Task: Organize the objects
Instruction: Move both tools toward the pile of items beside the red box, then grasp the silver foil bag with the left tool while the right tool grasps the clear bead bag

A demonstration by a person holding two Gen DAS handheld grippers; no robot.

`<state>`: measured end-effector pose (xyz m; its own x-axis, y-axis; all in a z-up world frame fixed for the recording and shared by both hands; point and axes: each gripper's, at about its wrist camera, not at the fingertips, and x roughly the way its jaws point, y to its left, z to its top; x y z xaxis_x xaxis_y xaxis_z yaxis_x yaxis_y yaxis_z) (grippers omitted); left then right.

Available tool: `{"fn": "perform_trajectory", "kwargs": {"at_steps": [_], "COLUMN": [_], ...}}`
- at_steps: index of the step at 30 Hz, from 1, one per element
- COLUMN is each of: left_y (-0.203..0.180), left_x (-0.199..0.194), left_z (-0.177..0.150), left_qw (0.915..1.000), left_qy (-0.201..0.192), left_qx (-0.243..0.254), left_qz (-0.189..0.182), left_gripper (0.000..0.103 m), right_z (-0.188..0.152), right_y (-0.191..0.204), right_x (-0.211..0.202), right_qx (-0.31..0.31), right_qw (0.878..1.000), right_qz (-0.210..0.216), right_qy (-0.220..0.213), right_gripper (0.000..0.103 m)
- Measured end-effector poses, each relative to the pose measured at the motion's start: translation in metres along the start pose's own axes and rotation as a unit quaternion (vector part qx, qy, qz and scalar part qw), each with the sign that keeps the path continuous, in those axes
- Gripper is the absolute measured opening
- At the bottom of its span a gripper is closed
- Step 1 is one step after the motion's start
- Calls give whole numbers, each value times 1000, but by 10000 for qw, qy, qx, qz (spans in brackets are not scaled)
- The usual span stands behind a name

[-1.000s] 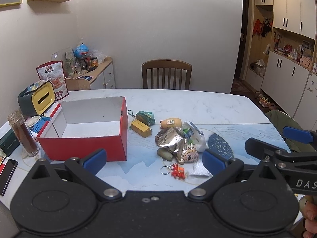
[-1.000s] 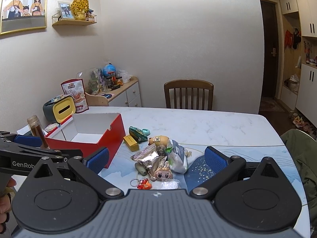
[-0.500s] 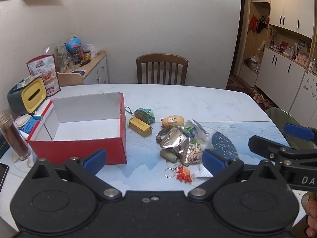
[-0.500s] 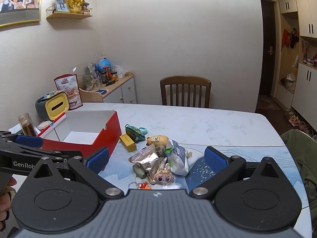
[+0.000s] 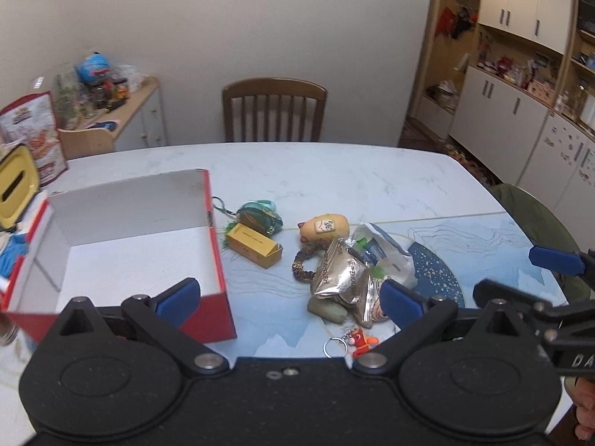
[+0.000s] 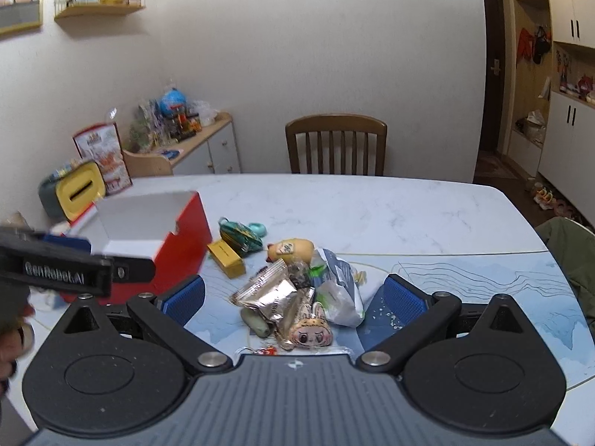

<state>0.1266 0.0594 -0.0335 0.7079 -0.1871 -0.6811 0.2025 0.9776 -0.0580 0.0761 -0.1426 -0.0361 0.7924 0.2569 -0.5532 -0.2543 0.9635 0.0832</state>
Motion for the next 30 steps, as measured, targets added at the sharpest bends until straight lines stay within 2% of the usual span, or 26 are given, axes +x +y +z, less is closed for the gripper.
{"fn": "perform_trajectory", "kwargs": {"at_steps": [5, 13, 20, 30], "left_y": [5, -4, -23, -41], "left_x": [24, 66, 102, 160], "left_z": [5, 7, 10, 6], "left_qw": [9990, 9963, 9952, 9908], "left_qy": [137, 417, 549, 1039], "left_qx": [266, 513, 658, 851], "left_qz": [-330, -555, -467, -167], "left_gripper": [103, 102, 102, 102], "right_z": [-14, -35, -49, -62], "right_y": [4, 5, -12, -33], "right_x": [25, 55, 89, 121], "right_qx": [-51, -270, -264, -228], "right_qw": [9995, 9970, 9942, 9914], "right_qz": [-112, -197, -256, -95], "right_qy": [306, 703, 1008, 1288], "right_gripper": [103, 102, 100, 99]}}
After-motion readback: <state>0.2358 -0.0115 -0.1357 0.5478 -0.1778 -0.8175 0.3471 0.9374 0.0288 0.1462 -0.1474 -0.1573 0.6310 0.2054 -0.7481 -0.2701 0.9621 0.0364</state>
